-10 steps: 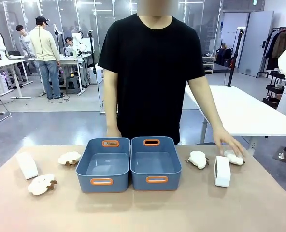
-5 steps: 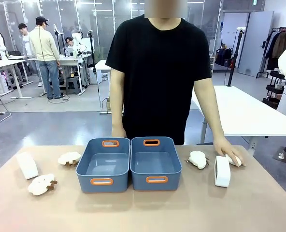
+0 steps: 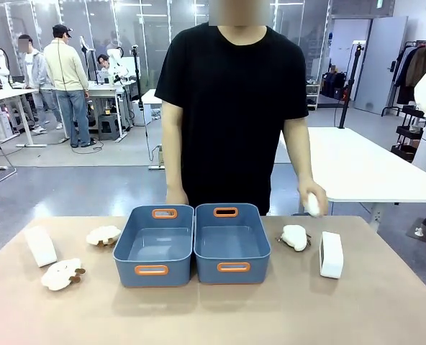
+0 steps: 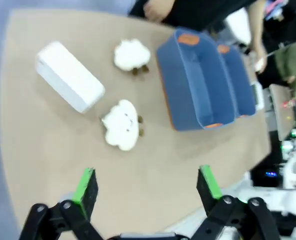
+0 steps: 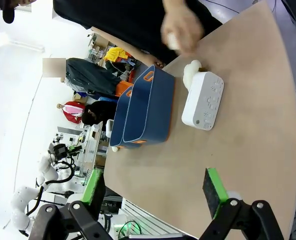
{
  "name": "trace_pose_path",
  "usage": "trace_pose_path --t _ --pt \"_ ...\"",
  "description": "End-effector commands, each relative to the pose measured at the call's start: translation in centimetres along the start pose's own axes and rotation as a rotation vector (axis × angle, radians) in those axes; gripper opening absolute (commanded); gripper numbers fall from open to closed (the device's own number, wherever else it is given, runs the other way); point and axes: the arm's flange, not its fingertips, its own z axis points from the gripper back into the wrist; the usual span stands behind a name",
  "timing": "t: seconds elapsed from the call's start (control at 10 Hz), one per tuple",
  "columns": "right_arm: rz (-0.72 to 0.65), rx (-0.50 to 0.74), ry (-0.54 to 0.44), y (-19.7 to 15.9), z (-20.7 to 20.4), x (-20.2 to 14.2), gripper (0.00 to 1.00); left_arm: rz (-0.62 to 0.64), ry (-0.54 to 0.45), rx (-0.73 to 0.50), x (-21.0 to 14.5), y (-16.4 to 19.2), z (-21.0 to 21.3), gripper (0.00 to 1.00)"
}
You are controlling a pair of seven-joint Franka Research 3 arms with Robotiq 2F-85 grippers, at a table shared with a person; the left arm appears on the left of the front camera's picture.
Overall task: Sort the digital clocks into the basket.
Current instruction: Pick up the Digital clock from the table and place it into the empty Plastic storage basket.
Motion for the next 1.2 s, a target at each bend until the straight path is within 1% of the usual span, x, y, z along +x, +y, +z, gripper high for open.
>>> trace_pose_path --t 0.0,0.1,0.2,0.3,0.4,0.5,0.6,0.7,0.9,1.0,1.1 --pt "0.002 0.005 0.004 0.1 0.1 -0.1 1.00 0.157 0.119 0.065 4.6 0.4 -5.3 1.00" --pt "0.002 0.005 0.004 0.1 0.1 -0.1 1.00 0.182 0.158 0.143 5.2 -0.6 -7.9 1.00" --pt "0.002 0.005 0.004 0.1 0.1 -0.1 1.00 0.174 0.127 0.236 6.5 -0.8 -9.9 1.00" --pt "0.002 0.005 0.004 0.1 0.1 -0.1 1.00 0.196 0.136 0.271 7.7 -0.8 -11.7 1.00" --pt "0.002 0.005 0.004 0.1 0.1 -0.1 1.00 0.246 0.161 0.328 7.6 -0.3 -12.8 1.00" --pt "0.002 0.005 0.004 0.1 0.1 -0.1 1.00 0.258 0.145 0.397 8.5 0.9 -14.9 1.00" --pt "0.002 0.005 0.004 0.1 0.1 -0.1 1.00 0.303 0.145 0.444 8.7 2.0 -15.9 1.00" --pt "0.002 0.005 0.004 0.1 0.1 -0.1 1.00 0.351 0.168 0.490 9.3 3.2 -19.0 1.00" --pt "0.002 0.005 0.004 0.1 0.1 -0.1 1.00 0.375 0.161 0.474 9.4 3.2 -19.6 1.00" --pt "0.002 0.005 0.004 0.1 0.1 -0.1 1.00 0.370 0.132 0.553 9.8 3.5 -20.5 1.00" --pt "0.002 0.005 0.004 0.1 0.1 -0.1 1.00 0.383 0.093 0.644 9.3 4.0 -20.8 1.00"
